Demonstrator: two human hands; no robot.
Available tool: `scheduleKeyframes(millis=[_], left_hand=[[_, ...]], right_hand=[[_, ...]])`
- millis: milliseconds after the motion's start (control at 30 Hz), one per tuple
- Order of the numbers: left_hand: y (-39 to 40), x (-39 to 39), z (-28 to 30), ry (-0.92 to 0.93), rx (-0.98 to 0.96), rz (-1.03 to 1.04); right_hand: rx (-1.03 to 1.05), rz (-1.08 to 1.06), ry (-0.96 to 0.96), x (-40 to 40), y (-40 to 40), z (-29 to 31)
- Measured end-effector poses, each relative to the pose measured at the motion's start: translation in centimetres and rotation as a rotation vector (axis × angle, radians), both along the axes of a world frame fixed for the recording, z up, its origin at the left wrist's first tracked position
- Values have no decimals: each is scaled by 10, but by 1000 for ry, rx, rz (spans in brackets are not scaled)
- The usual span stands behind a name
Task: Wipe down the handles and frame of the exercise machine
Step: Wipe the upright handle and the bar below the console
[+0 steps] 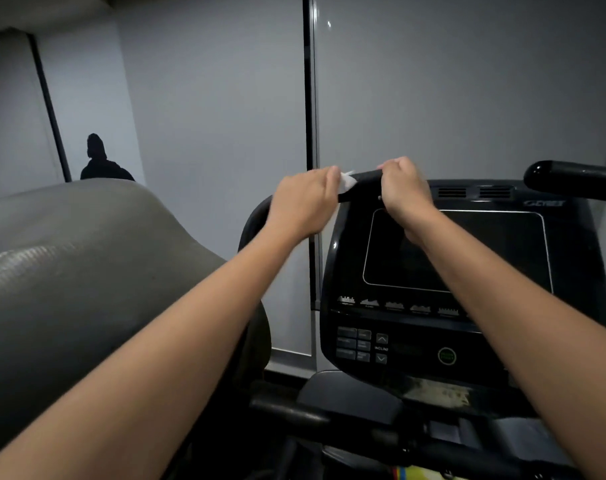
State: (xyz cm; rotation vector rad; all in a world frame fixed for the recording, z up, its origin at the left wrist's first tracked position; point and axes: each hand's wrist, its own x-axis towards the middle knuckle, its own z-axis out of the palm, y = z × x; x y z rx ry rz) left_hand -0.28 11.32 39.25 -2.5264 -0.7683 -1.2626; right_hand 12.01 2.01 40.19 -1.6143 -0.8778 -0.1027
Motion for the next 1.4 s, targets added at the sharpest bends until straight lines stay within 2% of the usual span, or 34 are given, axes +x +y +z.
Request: scheduleKeyframes(millis=[67, 100, 200, 233, 267, 300, 367, 433, 467, 567, 633, 700, 767, 800, 867, 900, 933, 967, 1067, 1133, 1200, 1267, 1333, 1400], left_hand=[[14, -17, 7, 96, -192, 99], [20, -24, 13, 138, -353, 119], [22, -21, 38, 204, -878, 13], [18, -13, 45, 229, -953, 8], [13, -1, 52, 260, -937, 34], [6, 11, 54, 287, -842, 56], [-13, 30, 47, 281, -466, 116], [-17, 40, 18, 191, 15, 155], [-17, 37, -1, 122, 166, 149], [3, 12, -36, -64, 318, -35], [16, -6, -34, -66, 301, -51], [19, -17, -21, -40, 211, 38], [25, -14, 2, 70, -23, 133], [27, -9, 17, 166, -199, 179], [18, 2, 44, 302, -575, 169], [13, 12, 52, 324, -644, 136], [4, 22, 54, 331, -612, 122], [-5, 31, 49, 309, -492, 135], [-12, 32, 6, 90, 119, 104], [0, 11, -22, -16, 293, 6], [18, -8, -31, -86, 291, -37], [25, -23, -27, -145, 203, 48], [28, -28, -9, -60, -51, 160], [28, -23, 19, 105, -455, 211]], right_hand=[[-35, 17, -77, 8, 0, 0], [-56, 30, -106, 11, -1, 1], [-125, 46, -183, 16, -4, 6], [-152, 36, -193, 18, -5, 7], [-181, 23, -196, 18, -6, 9], [-202, 13, -200, 17, -6, 10], [-237, -8, -215, 17, -6, 11], [-252, -58, -226, 15, -4, 11], [-257, -80, -233, 16, -3, 10], [-245, -101, -259, 18, -2, 6], [-240, -78, -261, 21, -2, 6], [-236, -51, -242, 22, -1, 7], [-230, -34, -222, 22, -1, 8], [-229, -31, -213, 21, -1, 9], [-235, -25, -196, 18, -2, 11], [-238, -24, -193, 18, -2, 12], [-241, -25, -191, 16, -2, 13], [-243, -26, -191, 15, -2, 13], [-258, -19, -187, 14, -4, 11], [-262, -15, -181, 15, -4, 10], [-258, -14, -180, 18, -4, 9], [-241, -9, -180, 20, -3, 9], [-227, -5, -169, 19, -2, 10], [-224, -8, -163, 18, -3, 11]])
